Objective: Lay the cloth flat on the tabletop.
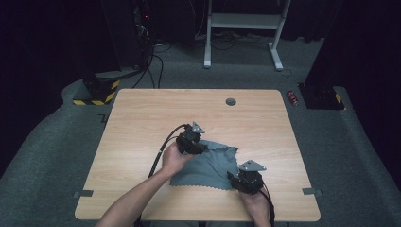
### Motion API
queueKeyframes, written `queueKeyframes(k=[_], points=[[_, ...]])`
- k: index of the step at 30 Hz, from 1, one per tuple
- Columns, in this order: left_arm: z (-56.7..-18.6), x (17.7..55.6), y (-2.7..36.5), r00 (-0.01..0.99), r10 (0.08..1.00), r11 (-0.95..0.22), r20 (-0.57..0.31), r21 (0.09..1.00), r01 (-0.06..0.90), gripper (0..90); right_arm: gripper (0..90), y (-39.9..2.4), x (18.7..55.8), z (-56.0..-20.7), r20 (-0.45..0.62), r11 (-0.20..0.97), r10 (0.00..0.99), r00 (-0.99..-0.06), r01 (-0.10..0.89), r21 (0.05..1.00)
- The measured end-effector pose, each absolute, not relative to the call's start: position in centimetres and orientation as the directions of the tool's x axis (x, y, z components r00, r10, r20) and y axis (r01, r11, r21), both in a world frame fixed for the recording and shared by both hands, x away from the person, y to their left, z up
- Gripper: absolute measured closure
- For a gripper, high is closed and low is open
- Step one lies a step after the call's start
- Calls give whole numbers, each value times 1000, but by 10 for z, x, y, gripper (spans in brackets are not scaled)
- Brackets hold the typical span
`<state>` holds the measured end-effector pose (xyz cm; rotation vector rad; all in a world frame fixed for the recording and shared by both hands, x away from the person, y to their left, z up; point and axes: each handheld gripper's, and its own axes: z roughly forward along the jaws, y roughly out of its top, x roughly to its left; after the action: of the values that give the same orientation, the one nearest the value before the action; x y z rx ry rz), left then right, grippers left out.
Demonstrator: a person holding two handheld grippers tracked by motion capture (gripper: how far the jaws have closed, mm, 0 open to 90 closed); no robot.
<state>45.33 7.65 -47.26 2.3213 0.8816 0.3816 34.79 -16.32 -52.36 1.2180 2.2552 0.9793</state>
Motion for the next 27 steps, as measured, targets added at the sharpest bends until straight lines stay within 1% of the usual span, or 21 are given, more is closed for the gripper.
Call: queueKeyframes(k=[4, 6, 8, 12, 13, 14, 17, 21, 25, 27], points=[[-482, 456, 70, 741, 669, -615, 69, 611, 498, 548, 453, -163, 348, -524, -13, 375, 840, -542, 564, 735], [-488, 462, 68, 734, 677, -612, 62, 601, 514, 549, 453, -163, 348, -524, -12, 375, 840, -542, 565, 735], [-492, 467, 66, 721, 690, -602, 58, 598, 528, 575, 453, -163, 348, -524, -14, 377, 839, -544, 563, 736], [-498, 477, 65, 709, 705, -581, 29, 596, 553, 824, 453, -163, 348, -524, -13, 377, 838, -545, 563, 735], [-500, 479, 65, 702, 712, -568, 12, 598, 566, 865, 453, -163, 348, -524, -12, 377, 838, -545, 563, 735], [-500, 481, 66, 698, 716, -562, 2, 594, 575, 879, 453, -163, 348, -524, -12, 377, 839, -545, 563, 735], [-495, 488, 65, 690, 724, -546, -7, 605, 579, 888, 453, -163, 348, -524, -12, 377, 838, -545, 563, 735], [-481, 503, 67, 658, 752, -488, -35, 641, 592, 888, 453, -163, 348, -524, -13, 377, 838, -545, 563, 735], [-479, 525, 71, 621, 782, -457, -56, 626, 632, 888, 453, -164, 348, -524, -15, 379, 837, -546, 560, 737], [-482, 534, 73, 607, 793, -454, -52, 614, 646, 887, 453, -164, 348, -524, -15, 380, 837, -547, 560, 736]])
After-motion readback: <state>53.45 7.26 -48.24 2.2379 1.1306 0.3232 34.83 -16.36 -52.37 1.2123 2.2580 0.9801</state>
